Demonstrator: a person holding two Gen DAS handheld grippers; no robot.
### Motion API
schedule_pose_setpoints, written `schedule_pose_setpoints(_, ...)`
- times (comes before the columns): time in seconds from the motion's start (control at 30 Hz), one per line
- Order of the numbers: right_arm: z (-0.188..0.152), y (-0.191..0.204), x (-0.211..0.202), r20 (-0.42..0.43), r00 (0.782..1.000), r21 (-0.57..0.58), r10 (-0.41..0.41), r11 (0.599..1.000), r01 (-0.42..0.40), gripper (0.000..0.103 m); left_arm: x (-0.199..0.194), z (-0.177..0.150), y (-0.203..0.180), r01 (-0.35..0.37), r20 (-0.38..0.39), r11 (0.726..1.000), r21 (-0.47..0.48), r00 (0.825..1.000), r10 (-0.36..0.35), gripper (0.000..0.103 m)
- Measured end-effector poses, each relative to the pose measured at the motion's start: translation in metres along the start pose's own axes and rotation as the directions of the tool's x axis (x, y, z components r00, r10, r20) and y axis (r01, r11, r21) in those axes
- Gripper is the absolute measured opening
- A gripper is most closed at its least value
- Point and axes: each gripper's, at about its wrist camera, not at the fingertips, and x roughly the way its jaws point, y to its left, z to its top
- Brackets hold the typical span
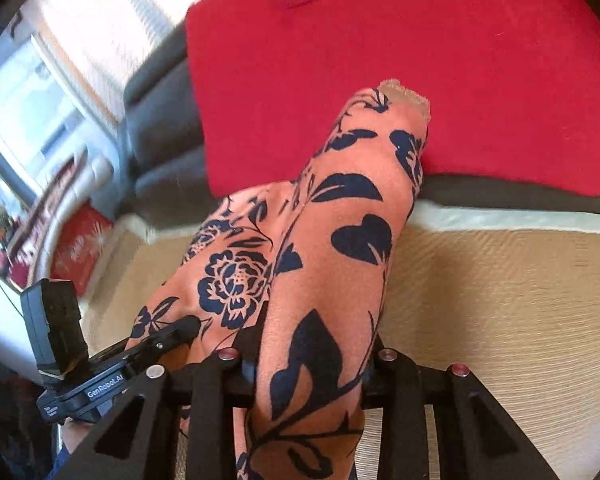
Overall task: Fold small clothes
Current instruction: 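Release the blouse and lift both tools away from the bundle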
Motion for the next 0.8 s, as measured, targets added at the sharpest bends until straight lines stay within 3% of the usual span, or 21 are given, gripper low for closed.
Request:
schedule_pose_setpoints(0.07,0.002,-0.034,0.002,0.025,1.000,0.073,-0.013,0.997,0.011,0.041,0.027,-0.003,-0.010,-0.024,-0.058,1.000,0.020,0.998,0.025,0.054)
schedule_pose_setpoints(0.1,-0.003,-0.053,0.002,0.013,0.999,0.110,-0.037,0.993,0.035,0.058,0.045,-0.008,-0.010,-0.071,-0.114,0.997,0.026,0.991,0.073,0.065)
schedule_pose_setpoints(0.13,-0.013,-0.084,0.012,-0.043,0.994,0.195,-0.097,0.975,0.104,0.080,0.056,-0.016,-0.006,-0.121,-0.157,0.992,0.027,0.980,0.124,0.065)
schedule_pose_setpoints(0.2,-0.031,-0.112,0.015,-0.067,0.984,0.273,-0.163,0.946,0.175,0.080,0.062,-0.024,0.002,-0.166,-0.183,0.986,0.018,0.969,0.167,0.064)
schedule_pose_setpoints(0.3,-0.053,-0.121,-0.009,0.014,0.974,0.266,-0.226,0.940,0.214,0.080,0.039,-0.030,0.004,-0.157,-0.113,0.987,-0.008,0.981,0.156,0.064)
schedule_pose_setpoints(0.4,-0.049,-0.092,-0.030,0.112,0.983,0.226,-0.146,0.967,0.118,0.080,0.023,-0.025,-0.010,-0.161,-0.062,0.987,0.028,0.985,0.163,0.065)
schedule_pose_setpoints(0.47,-0.045,-0.062,-0.028,0.125,0.990,0.150,-0.070,0.987,0.051,0.080,0.014,-0.039,-0.012,-0.160,-0.053,0.985,0.058,0.985,0.163,0.065)
schedule_pose_setpoints(0.53,-0.049,-0.046,-0.013,0.102,0.995,0.110,-0.020,0.994,0.008,0.082,0.039,-0.048,-0.004,-0.207,-0.109,0.975,0.076,0.971,0.214,0.065)
schedule_pose_setpoints(0.57,-0.057,-0.045,0.003,0.066,0.998,0.117,-0.009,0.993,0.002,0.084,0.056,-0.058,-0.002,-0.236,-0.168,0.968,0.081,0.954,0.247,0.065)
schedule_pose_setpoints(0.6,-0.068,-0.053,0.015,0.010,0.999,0.132,-0.031,0.991,0.029,0.086,0.068,-0.065,0.005,-0.248,-0.218,0.967,0.064,0.942,0.256,0.067)
schedule_pose_setpoints(0.63,-0.079,-0.066,0.040,-0.097,0.989,0.171,-0.109,0.977,0.124,0.084,0.065,-0.067,0.009,-0.235,-0.217,0.972,0.025,0.947,0.235,0.068)
schedule_pose_setpoints(0.67,-0.082,-0.074,0.050,-0.115,0.986,0.182,-0.121,0.973,0.141,0.082,0.058,-0.066,0.010,-0.233,-0.206,0.973,0.006,0.951,0.229,0.068)
schedule_pose_setpoints(0.73,-0.086,-0.061,0.036,-0.061,0.987,0.131,-0.146,0.980,0.153,0.083,0.035,-0.062,0.001,-0.248,-0.157,0.968,0.026,0.956,0.249,0.071)
schedule_pose_setpoints(0.8,-0.085,-0.043,0.021,-0.028,0.975,0.075,-0.218,0.973,0.220,0.083,0.017,-0.058,-0.011,-0.292,-0.108,0.954,0.062,0.949,0.297,0.079)
